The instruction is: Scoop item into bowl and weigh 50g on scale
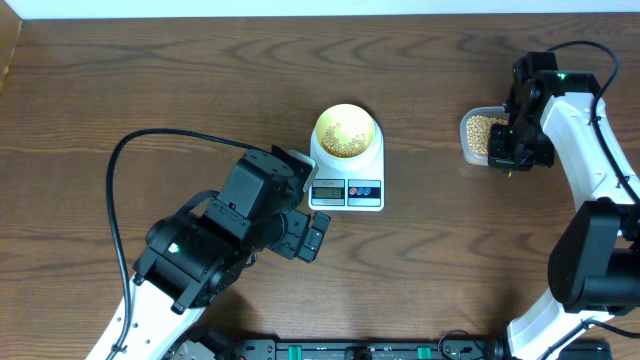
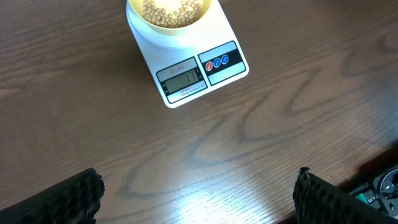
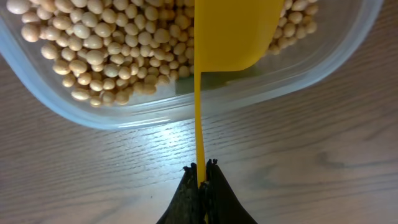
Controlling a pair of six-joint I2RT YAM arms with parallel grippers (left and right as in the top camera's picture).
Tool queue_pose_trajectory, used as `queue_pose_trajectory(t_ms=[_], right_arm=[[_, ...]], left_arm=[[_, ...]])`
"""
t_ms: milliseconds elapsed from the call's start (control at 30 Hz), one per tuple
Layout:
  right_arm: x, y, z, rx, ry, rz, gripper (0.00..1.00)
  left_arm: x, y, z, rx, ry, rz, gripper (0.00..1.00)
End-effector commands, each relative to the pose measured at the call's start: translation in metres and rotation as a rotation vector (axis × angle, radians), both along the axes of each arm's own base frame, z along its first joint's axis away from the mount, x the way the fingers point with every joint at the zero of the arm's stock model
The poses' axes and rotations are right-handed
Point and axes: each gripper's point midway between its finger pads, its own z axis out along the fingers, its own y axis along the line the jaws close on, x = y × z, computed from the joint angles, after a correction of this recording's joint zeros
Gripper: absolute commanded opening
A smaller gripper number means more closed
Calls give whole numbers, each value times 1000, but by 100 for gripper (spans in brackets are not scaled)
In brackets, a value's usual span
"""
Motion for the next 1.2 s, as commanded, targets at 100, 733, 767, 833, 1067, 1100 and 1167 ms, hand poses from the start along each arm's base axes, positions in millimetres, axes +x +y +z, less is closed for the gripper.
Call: queue_pose_trajectory(t_ms=[100, 733, 767, 833, 1067, 1100, 1167], right_arm=[[-2, 12, -2, 71, 7, 35, 1], [-15, 0, -14, 163, 81, 4, 1], [-16, 0, -14, 164, 87, 4, 1], [-17, 0, -14, 165, 93, 3, 1], [-16, 20, -11, 288, 82, 17, 1], [-16, 24, -10, 309, 79, 18, 1], [-15, 29, -8, 342, 72, 33, 1]], left_arm=[[2, 0, 3, -5, -3, 9, 100], [2, 0, 3, -5, -3, 9, 100], [2, 0, 3, -5, -4, 9, 100], [2, 0, 3, -5, -4, 9, 100], [2, 0, 3, -5, -4, 9, 100], [2, 0, 3, -5, -4, 9, 100], [2, 0, 3, -5, -3, 9, 100]])
